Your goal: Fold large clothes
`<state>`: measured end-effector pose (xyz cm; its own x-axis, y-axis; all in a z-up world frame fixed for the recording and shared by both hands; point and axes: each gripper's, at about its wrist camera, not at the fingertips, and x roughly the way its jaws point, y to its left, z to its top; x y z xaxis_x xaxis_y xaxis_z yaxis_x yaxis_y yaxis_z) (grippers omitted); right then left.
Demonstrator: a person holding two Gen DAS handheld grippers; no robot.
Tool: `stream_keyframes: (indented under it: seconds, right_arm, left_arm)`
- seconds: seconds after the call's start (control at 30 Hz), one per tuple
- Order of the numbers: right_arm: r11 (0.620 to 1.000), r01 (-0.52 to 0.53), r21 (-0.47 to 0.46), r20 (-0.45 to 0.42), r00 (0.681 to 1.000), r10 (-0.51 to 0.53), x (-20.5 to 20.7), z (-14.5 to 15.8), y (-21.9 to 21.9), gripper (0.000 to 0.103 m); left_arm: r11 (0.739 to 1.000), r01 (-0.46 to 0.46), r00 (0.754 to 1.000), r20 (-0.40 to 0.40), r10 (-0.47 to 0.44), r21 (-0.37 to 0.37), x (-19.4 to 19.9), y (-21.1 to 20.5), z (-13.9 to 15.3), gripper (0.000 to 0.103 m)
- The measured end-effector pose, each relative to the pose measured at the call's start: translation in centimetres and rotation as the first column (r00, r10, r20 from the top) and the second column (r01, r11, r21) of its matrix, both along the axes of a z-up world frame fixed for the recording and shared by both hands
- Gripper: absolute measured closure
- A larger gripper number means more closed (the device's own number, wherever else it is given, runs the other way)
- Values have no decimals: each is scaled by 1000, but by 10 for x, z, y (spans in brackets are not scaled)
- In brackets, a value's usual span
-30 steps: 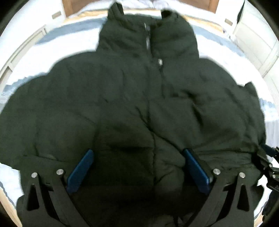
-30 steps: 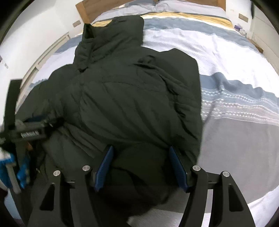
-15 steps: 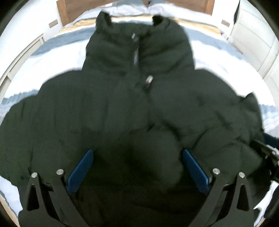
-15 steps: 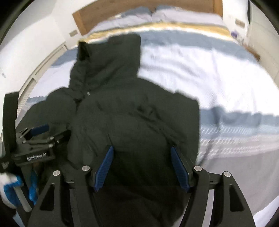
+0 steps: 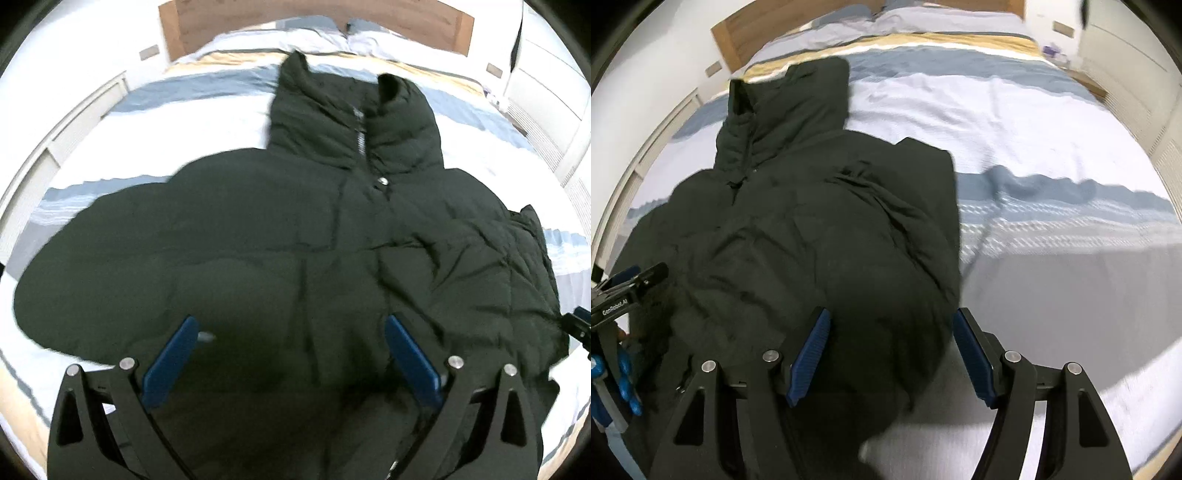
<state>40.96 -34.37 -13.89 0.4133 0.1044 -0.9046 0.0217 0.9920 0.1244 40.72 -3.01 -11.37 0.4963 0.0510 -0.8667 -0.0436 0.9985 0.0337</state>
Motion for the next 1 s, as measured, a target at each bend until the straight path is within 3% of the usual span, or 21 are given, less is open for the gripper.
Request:
stream_keyframes:
  seconds: [0.2, 0.37, 0.7, 1.0]
  right_arm:
    - [998, 65, 7, 18, 998, -65, -53, 32, 3, 32]
    - [993, 117, 9, 31, 993, -117, -92, 52, 14, 29]
    - [984, 177, 5, 15, 984, -177, -146, 69, 49, 27]
    - [981, 192, -9, -10, 981, -192, -167, 77, 81, 27]
  left_arm:
    - [1000, -17, 999, 37, 17, -9, -45, 38, 44, 1]
    - [1000, -26, 999, 43, 26, 1, -79, 71, 63, 1]
    - [994, -92, 994, 60, 96, -56, -132, 147, 80, 0]
    - [983, -170, 984, 39, 173, -69, -157, 215, 80, 0]
